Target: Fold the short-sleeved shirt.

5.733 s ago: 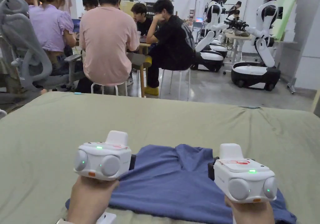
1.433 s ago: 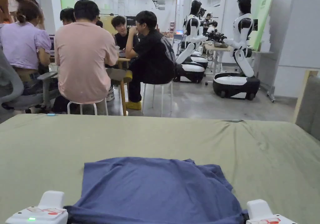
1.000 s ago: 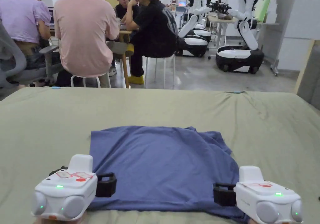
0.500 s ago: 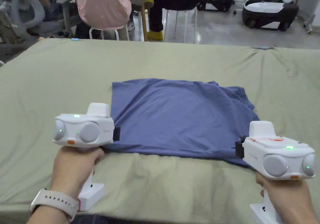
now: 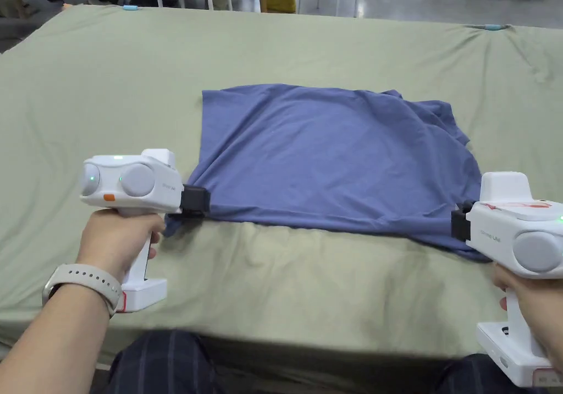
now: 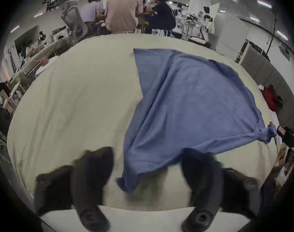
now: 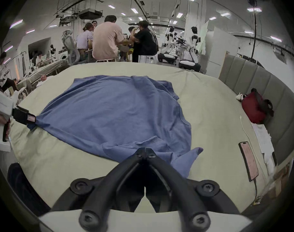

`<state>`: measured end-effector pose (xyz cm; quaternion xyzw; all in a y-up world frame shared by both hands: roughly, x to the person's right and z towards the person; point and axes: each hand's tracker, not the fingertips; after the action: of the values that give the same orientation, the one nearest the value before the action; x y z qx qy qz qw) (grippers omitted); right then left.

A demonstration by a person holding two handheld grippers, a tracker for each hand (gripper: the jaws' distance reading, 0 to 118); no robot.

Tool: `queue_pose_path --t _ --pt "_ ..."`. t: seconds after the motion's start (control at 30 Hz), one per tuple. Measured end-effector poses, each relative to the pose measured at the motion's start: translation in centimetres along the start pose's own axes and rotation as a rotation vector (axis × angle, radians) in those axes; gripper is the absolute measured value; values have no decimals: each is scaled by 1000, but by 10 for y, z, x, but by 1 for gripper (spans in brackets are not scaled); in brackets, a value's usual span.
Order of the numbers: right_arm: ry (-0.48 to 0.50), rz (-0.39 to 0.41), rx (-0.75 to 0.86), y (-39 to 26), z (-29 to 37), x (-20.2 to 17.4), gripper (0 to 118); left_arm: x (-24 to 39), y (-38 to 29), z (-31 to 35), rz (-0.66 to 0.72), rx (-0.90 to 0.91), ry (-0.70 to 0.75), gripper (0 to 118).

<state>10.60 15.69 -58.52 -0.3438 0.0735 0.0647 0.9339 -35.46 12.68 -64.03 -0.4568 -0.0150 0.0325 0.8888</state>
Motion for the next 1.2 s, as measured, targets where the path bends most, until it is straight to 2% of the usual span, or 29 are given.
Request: queue_pose_path --t 0.03,0.07,0.13,0.2,0.27,0.3,0.33,0.37,0.4,0.43,0.47,0.5,0.53,0.57,0.6,0.73,0.9,0.97,1.07,1.2 --pt "-4 1 -2 -1 1 6 0 -2 -1 -6 1 0 10 27" --pt "-9 -1 -1 -1 1 13 0 -3 -3 -11 -12 1 25 3" --pt "-28 -9 13 -4 5 29 0 -2 -4 -12 -13 6 35 2" --pt "-57 -19 68 -10 9 45 9 3 -4 -1 -3 45 27 2" --pt "-41 -29 124 -20 7 59 22 10 -3 8 -46 94 50 2" --pt "-21 -28 96 -24 0 64 58 13 -3 11 -46 94 50 2" --pt "5 -22 25 -28 -8 66 105 14 -4 14 -46 102 47 2" --pt "20 -15 -12 -32 -16 66 118 14 -4 16 -44 103 47 2" --pt "56 1 32 -37 -22 66 113 15 -1 14 -44 103 48 2" --pt "50 -6 -5 -40 -31 65 108 15 -1 14 -44 104 49 2" --pt "38 9 -56 -40 -45 63 108 15 -1 13 -44 101 49 2" --pt "47 24 -97 -42 -56 63 104 15 -1 13 -45 96 49 2" --pt "90 20 -117 -44 -65 64 72 15 0 10 -45 90 50 2" --pt "125 4 -142 -46 -70 67 23 14 0 10 -44 85 51 2" --pt "126 -8 -132 -44 -70 69 6 13 -1 10 -48 71 37 2" --pt "135 -93 -26 -25 -31 73 6 14 3 21 -82 63 53 2" --pt "74 -98 12 29 -17 75 6 22 42 31 -96 125 75 1" --pt "61 -106 33 52 -30 75 6 21 63 19 -82 130 76 1" --pt "0 -70 -2 84 -70 71 6 23 96 -10 -61 97 84 2" --pt "-42 -59 -49 97 -132 70 6 29 124 -52 -42 58 119 2"
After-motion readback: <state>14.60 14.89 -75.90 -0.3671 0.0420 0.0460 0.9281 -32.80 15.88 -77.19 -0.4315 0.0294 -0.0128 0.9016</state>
